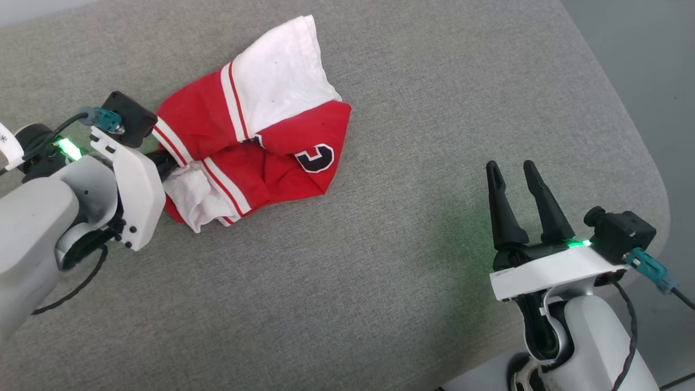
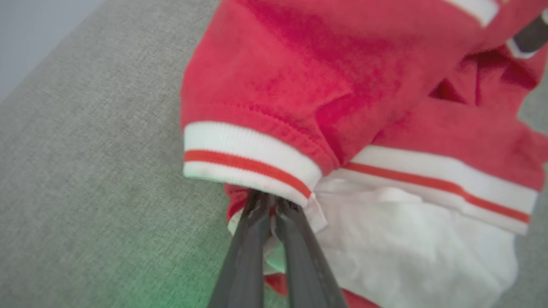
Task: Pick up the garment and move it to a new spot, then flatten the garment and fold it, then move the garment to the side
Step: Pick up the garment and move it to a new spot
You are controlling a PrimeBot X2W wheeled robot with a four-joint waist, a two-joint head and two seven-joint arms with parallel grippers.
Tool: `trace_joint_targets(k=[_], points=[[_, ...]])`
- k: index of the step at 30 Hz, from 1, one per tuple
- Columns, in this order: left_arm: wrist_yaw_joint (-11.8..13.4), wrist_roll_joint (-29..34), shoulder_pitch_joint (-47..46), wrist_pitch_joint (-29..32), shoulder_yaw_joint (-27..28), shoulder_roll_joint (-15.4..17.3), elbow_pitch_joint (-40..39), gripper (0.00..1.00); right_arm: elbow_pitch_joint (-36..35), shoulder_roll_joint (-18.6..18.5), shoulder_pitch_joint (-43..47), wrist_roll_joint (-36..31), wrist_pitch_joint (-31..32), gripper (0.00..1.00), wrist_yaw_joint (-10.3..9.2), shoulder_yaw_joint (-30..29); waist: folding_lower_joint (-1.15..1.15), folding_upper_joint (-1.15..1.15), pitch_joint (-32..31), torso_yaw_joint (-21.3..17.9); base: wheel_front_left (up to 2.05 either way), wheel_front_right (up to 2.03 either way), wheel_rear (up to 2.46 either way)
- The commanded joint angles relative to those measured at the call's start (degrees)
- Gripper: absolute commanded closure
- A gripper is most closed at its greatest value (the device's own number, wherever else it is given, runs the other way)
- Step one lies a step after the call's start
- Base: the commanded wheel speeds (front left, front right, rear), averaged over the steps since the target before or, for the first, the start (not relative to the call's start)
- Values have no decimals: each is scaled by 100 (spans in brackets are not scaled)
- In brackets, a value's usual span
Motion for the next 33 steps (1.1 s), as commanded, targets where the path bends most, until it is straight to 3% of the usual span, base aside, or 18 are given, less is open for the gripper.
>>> trace_joint_targets(k=[1, 2, 3, 12, 18, 22, 26, 32, 33], points=[[12, -14, 264, 21, -150, -89, 82, 69, -4, 0, 70, -18, -29, 0, -2, -15, 0, 0, -28, 23, 0, 0, 0], [12, -57, 218, -64, -143, -114, 77, 18, 7, 0, 81, -53, -29, 0, -2, -29, 0, 0, -58, 55, 0, 0, 0], [11, -93, 171, -150, -132, -145, 62, 0, 24, 1, 77, -92, -29, 0, -2, -46, 0, 0, -94, 95, 0, 0, 0], [12, -571, -50, -1164, -84, -387, -178, 0, 263, 0, -2, -653, -29, 0, -2, -298, 0, 0, -633, 698, 0, 0, 0], [12, -1097, 419, -2292, -84, -563, 14, 0, 480, 1, 57, -1071, -29, 0, -2, -461, 0, 0, -1041, 1164, 0, 0, 0], [12, -1509, 890, -2633, 71, -743, 304, 0, 606, -1, 87, -1320, -29, 0, -2, -634, 0, 0, -1255, 1483, 0, 0, 0], [12, -1674, 1507, -2676, 788, -913, 507, 0, 670, -1, 143, -1519, -29, 0, -2, -902, 0, 0, -1440, 1809, 0, 0, 0], [12, -1131, 2860, -2677, 2337, -1184, 732, 0, 708, -2, 327, -1702, -29, 0, -2, -1203, 0, 0, -1696, 2171, 0, 0, 0], [12, -1131, 2860, -2677, 2337, -1184, 732, 0, 708, -2, 327, -1702, -29, 0, -2, -1203, 0, 0, -1696, 2171, 0, 0, 0]])
